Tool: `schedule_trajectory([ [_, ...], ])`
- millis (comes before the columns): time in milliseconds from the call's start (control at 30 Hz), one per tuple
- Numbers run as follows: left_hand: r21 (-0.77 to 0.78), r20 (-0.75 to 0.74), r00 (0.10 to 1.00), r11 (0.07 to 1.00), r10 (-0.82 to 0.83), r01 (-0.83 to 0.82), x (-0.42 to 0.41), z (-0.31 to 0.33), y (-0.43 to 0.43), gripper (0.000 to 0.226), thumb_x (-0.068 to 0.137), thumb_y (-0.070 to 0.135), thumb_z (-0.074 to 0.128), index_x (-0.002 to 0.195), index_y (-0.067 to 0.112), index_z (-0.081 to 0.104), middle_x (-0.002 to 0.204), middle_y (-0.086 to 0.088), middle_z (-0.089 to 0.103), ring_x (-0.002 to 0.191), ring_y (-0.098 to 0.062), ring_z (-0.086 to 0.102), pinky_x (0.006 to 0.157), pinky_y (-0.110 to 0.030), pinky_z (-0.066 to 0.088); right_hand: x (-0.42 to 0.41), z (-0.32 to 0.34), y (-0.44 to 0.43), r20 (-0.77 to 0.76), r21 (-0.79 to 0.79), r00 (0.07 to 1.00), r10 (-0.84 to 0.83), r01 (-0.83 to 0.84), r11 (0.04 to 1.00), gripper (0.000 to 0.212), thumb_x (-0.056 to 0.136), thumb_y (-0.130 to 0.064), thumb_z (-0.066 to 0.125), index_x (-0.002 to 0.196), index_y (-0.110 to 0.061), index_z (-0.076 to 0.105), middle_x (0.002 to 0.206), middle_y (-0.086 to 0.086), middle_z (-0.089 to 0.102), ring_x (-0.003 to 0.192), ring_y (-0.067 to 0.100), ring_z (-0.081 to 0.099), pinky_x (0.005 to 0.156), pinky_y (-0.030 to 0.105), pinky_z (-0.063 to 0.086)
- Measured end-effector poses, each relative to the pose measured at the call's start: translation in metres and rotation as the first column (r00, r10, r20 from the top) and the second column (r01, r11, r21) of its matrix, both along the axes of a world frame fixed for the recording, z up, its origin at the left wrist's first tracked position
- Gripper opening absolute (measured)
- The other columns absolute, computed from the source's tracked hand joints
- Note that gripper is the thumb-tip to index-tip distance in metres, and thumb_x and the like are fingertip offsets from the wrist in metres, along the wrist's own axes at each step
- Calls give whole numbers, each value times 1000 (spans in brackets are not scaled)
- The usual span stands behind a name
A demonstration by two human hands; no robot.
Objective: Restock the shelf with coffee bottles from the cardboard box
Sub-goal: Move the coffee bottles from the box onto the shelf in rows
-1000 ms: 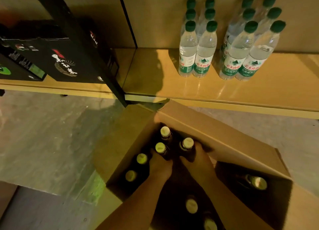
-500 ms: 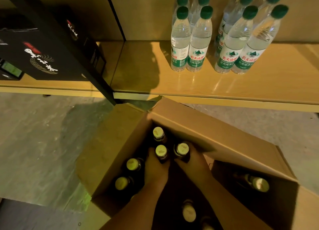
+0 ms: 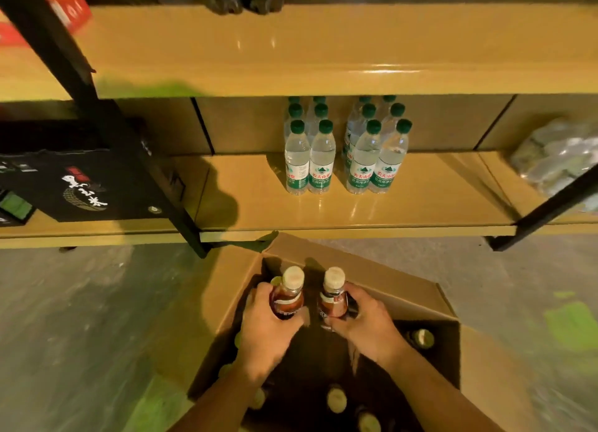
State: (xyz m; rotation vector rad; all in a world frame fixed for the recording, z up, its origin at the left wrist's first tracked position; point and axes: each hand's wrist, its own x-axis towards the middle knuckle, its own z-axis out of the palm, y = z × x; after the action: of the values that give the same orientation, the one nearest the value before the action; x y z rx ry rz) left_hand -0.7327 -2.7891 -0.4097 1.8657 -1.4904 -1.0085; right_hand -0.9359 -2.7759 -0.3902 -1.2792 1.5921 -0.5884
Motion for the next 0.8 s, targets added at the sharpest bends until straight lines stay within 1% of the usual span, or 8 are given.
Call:
schedule_trajectory([
  [100, -82, -23, 996, 993, -84, 82, 10, 35, -1, 50, 69, 33, 89, 107, 38, 57, 108, 13, 63, 101, -6, 63, 90, -34, 55, -5, 43, 20, 63, -27, 993, -95, 96, 995, 62, 78, -19, 85, 119, -52, 54, 120, -20, 69, 117, 0, 62, 109, 37, 48],
  [233, -195, -44, 977, 961, -207, 195, 7, 88, -4, 58, 70, 36, 89, 119, 39, 58, 115, 17, 55, 107, -6, 61, 98, -36, 54, -17, 113, 45, 134, -126, 971, -198, 214, 969, 57, 84, -16, 80, 118, -51, 51, 117, -21, 67, 109, -10, 61, 88, 17, 54],
  [333, -301, -67, 960, 923, -271, 239, -12, 129, -9, 50, 70, 36, 87, 112, 36, 61, 108, 15, 55, 100, -6, 61, 90, -33, 53, -33, 161, 62, 139, -218, 952, -274, 299, 929, 47, 85, -26, 79, 119, -48, 55, 115, -20, 69, 112, 1, 64, 98, 30, 53],
  [400, -339, -86, 947, 903, -311, 266, -30, 156, -10, 46, 70, 34, 88, 107, 37, 61, 106, 17, 56, 97, -5, 61, 85, -29, 52, -48, 189, 73, 145, -274, 934, -328, 356, 894, 45, 86, -24, 78, 120, -44, 56, 116, -16, 69, 113, 7, 64, 98, 34, 55],
  [500, -409, -101, 916, 856, -388, 317, -69, 196, -10, 44, 72, 30, 89, 103, 41, 59, 104, 16, 60, 95, -2, 60, 81, -25, 50, -77, 233, 92, 177, -341, 914, -365, 405, 849, 45, 87, -16, 78, 118, -42, 57, 115, -12, 69, 112, 8, 65, 88, 27, 57],
  [600, -480, -103, 883, 801, -457, 358, -122, 240, -2, 46, 74, 32, 88, 96, 48, 51, 102, 18, 60, 92, 5, 56, 76, -18, 43, -121, 271, 113, 190, -382, 902, -388, 432, 817, 51, 83, -15, 81, 124, -37, 59, 117, -11, 71, 113, 10, 66, 94, 35, 56],
  [700, -522, -113, 855, 762, -506, 382, -182, 279, 11, 41, 76, 32, 88, 102, 39, 57, 103, 15, 60, 93, 0, 57, 76, -19, 43, -174, 306, 138, 188, -443, 897, -400, 441, 781, 45, 86, -15, 79, 121, -35, 61, 114, -11, 72, 109, 13, 68, 89, 35, 58],
  [800, -571, -105, 832, 718, -545, 399, -247, 311, 29, 36, 75, 33, 88, 96, 34, 59, 99, 10, 59, 89, -6, 61, 72, -22, 45, -233, 336, 168, 195, -488, 886, -420, 459, 742, 42, 87, -16, 77, 120, -35, 61, 114, -9, 72, 111, 12, 67, 87, 30, 57],
])
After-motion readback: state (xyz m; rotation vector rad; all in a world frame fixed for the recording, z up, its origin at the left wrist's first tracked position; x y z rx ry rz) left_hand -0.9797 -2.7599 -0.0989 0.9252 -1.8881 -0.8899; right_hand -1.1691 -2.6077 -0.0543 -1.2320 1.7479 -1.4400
